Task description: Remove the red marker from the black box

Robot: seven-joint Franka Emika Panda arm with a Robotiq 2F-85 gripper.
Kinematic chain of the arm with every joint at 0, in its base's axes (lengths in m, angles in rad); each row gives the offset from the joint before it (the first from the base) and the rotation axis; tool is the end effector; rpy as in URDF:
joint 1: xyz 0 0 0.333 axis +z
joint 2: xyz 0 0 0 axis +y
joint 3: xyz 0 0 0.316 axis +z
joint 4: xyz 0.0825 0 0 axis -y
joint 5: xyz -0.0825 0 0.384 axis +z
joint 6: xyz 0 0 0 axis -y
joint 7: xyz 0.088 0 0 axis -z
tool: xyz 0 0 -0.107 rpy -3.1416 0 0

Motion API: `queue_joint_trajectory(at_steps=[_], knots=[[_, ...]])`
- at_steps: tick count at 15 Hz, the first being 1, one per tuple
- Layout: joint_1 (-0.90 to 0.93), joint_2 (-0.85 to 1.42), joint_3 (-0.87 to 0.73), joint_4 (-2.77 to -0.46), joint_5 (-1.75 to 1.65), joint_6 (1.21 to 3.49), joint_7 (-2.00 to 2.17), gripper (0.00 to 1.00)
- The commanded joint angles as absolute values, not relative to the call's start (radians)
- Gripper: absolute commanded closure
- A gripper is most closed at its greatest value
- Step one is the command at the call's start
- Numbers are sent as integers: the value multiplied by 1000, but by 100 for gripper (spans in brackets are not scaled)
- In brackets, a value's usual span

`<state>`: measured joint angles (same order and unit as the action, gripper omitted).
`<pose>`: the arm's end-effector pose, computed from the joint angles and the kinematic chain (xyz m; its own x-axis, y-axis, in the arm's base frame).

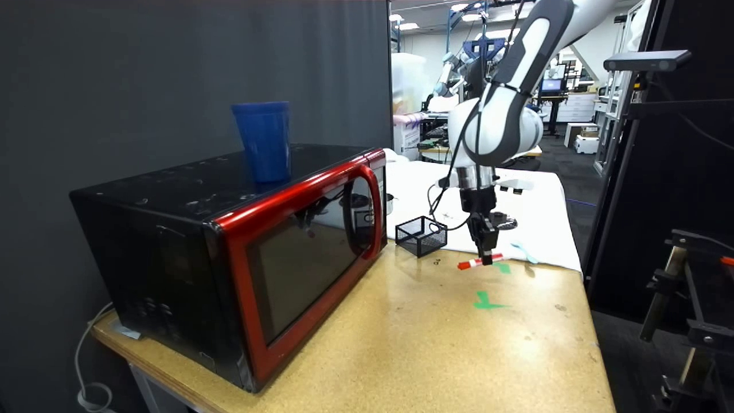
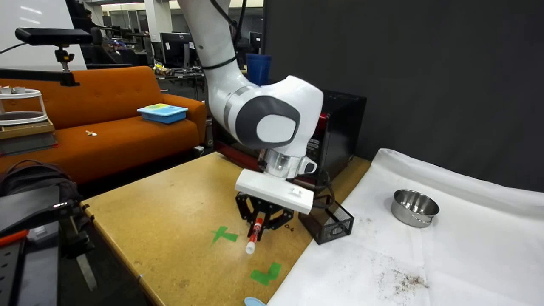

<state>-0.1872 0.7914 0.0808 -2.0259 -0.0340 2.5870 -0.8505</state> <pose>0.5427 -0.0533 0.0359 0.7138 0.6911 -0.1133 0.6650 -0.7196 -0.1996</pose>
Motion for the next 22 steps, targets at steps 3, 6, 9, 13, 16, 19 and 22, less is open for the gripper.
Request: queue_joint_trajectory(at_steps=[3,6,9,13,16,19,22], knots=[[-249,765,50,-2212,-84,2749,-853,95],[-297,793,49,-2225,-110,2763,-886,56],[-319,798,47,-2228,-127,2762,-909,42],[-304,796,44,-2232,-144,2755,-911,16],[-295,799,38,-2229,-163,2753,-904,0],[-295,800,34,-2225,-179,2749,-905,0],[-311,783,50,-2235,-186,2748,-931,0]])
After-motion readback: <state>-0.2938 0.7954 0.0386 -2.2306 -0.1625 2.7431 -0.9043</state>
